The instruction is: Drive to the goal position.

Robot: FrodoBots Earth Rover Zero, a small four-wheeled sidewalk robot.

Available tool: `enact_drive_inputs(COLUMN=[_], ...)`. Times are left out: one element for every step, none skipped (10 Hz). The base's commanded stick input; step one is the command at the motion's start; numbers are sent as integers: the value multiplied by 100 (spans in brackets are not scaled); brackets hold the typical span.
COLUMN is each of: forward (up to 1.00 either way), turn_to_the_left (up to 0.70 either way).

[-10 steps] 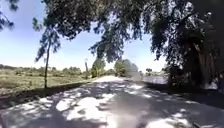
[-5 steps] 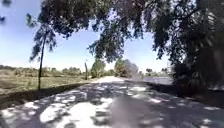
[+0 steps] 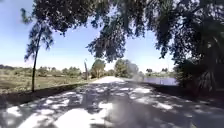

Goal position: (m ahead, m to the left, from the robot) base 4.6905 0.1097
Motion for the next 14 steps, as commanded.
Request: enact_drive_inputs(forward=[70,70,70,70,70,70,70,70,70,70,70,70,70,70], turn_to_the_left=[0,0,0,0,0,0,0,0,0,0,0,0,0,0])
